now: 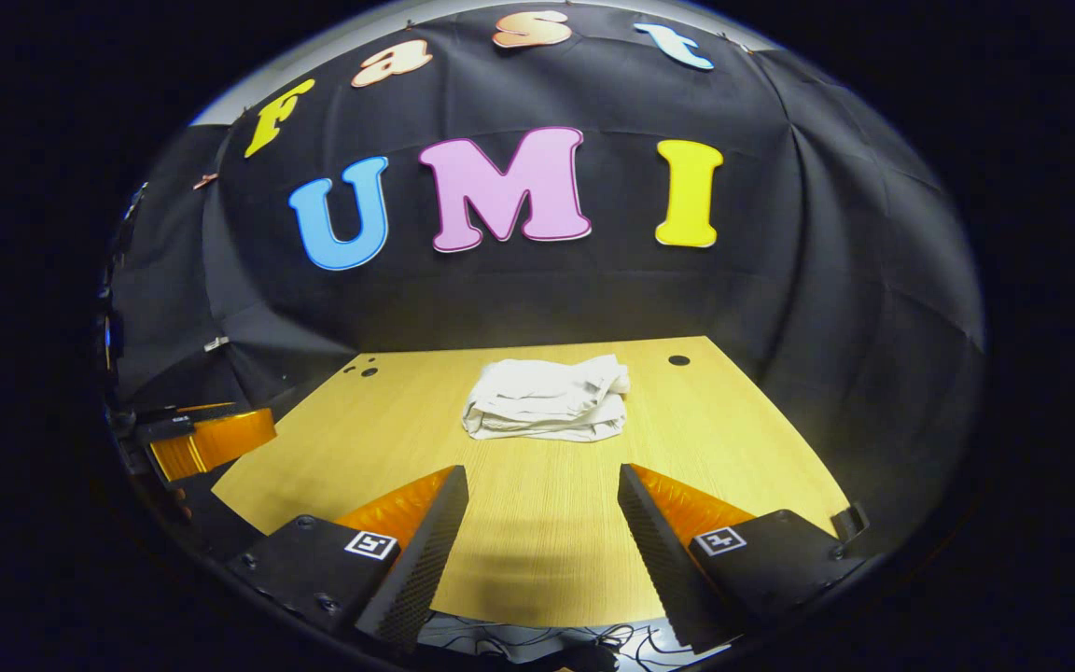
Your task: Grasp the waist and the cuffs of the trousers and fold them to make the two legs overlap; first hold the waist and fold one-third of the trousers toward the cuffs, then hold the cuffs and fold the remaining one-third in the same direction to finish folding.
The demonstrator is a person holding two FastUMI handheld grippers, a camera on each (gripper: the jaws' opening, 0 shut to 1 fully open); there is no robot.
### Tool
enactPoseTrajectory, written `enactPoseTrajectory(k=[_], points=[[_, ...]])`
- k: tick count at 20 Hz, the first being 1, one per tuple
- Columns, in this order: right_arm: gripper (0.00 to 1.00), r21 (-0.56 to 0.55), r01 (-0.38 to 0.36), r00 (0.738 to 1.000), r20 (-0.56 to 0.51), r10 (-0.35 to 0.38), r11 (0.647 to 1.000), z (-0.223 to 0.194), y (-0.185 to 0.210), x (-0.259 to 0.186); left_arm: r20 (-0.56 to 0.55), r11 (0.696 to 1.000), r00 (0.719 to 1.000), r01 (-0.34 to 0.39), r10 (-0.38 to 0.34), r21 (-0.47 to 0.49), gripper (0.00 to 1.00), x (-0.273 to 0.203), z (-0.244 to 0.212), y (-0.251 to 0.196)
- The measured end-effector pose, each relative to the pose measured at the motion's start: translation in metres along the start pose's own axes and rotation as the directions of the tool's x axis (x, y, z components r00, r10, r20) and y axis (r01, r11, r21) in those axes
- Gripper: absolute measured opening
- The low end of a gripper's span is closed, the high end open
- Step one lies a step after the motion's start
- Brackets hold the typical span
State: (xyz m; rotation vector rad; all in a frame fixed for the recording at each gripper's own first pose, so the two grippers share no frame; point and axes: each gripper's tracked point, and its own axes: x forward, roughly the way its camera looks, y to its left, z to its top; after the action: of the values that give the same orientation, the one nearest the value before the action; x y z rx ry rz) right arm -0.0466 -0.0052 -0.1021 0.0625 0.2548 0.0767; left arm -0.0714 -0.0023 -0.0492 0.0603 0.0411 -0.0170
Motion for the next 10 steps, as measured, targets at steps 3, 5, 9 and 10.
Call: enactPoseTrajectory(k=[3,5,9,10], points=[[0.99,0.063,0.023,1.0,-0.019,-0.021,0.998,-0.012,0.001,-0.005,-0.008,0.999,0.999,0.04,-0.04,-0.013,0.96,0.002,-0.002,-0.004],[0.99,0.079,0.043,0.999,-0.017,-0.042,0.996,-0.013,-0.001,-0.009,-0.026,0.998,0.998,0.06,-0.061,-0.021,0.96,0.006,-0.009,-0.003],[0.99,0.087,0.083,0.996,0.003,-0.084,0.993,-0.007,-0.006,-0.019,-0.044,0.996,0.995,0.085,-0.086,-0.006,0.96,0.007,-0.013,-0.004],[0.99,0.09,0.089,0.996,0.005,-0.09,0.992,-0.006,-0.006,-0.019,-0.047,0.996,0.995,0.088,-0.088,-0.003,0.96,0.006,-0.014,-0.004]])
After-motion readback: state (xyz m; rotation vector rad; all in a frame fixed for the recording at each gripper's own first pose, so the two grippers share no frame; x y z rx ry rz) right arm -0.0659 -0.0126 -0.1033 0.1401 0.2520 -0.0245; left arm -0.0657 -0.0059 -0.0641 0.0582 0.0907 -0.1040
